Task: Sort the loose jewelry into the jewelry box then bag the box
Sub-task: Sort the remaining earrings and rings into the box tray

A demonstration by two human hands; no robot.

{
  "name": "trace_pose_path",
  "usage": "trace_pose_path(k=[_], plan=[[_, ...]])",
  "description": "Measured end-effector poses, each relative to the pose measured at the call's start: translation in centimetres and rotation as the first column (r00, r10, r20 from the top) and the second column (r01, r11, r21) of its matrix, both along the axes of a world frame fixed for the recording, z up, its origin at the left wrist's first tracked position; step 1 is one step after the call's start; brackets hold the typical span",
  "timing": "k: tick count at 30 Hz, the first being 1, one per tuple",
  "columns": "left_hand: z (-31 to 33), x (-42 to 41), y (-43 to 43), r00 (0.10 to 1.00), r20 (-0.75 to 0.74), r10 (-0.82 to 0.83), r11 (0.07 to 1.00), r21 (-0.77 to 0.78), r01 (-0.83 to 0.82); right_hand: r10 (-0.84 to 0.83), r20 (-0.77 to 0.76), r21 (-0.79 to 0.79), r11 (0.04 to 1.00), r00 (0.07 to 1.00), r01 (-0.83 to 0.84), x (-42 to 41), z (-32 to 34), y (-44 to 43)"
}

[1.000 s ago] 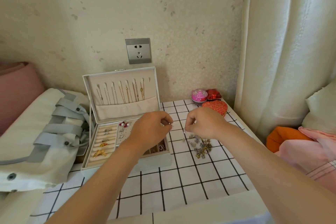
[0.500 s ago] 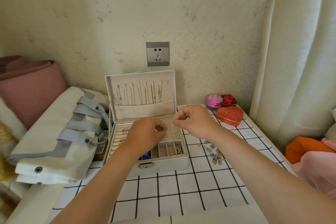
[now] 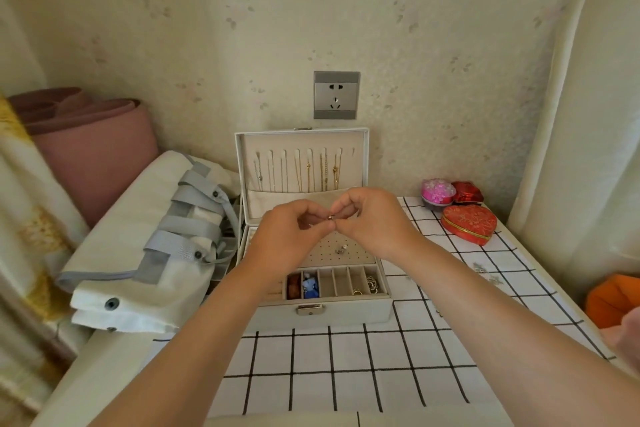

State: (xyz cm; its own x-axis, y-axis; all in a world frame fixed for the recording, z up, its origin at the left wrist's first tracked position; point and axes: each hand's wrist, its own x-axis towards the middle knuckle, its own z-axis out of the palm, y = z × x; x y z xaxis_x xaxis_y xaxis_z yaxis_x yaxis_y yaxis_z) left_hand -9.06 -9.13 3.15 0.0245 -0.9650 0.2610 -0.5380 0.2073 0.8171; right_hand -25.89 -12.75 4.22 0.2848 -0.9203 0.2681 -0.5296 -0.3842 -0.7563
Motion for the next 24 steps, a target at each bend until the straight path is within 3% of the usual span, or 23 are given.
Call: trace_pose_path(k=[5, 10, 16, 20, 24], plan=[[0.6, 1.6, 0.1, 0.964, -0.263, 0.042, 0.998, 0.048, -0.031, 0.014, 0.108, -0.024, 1.000, 0.994, -0.012, 1.9, 0.7, 0.4], [0.9, 2.8, 0.2, 0.925, -0.368, 0.095, 0.994, 0.090, -0.067, 0.030, 0.180, 0.027, 0.999, 0.983, -0.036, 3.3, 0.7, 0.1], [0.7, 4.0, 0.0, 0.927, -0.361, 0.103, 0.992, 0.104, -0.070, 0.050, 0.310, 0.163, 0.981, 0.950, -0.105, 4.5, 0.2, 0.5], [0.5, 4.4, 0.4, 0.938, -0.336, 0.082, 0.994, 0.098, -0.052, -0.028, 0.404, 0.261, 0.961, 0.915, -0.086, 5.0, -0.2, 0.4], [-0.3, 4.8, 0.4, 0.973, -0.221, 0.064, 0.995, 0.093, -0.044, -0.059, 0.355, 0.266, 0.963, 0.933, -0.040, 5.1, -0.7, 0.3]])
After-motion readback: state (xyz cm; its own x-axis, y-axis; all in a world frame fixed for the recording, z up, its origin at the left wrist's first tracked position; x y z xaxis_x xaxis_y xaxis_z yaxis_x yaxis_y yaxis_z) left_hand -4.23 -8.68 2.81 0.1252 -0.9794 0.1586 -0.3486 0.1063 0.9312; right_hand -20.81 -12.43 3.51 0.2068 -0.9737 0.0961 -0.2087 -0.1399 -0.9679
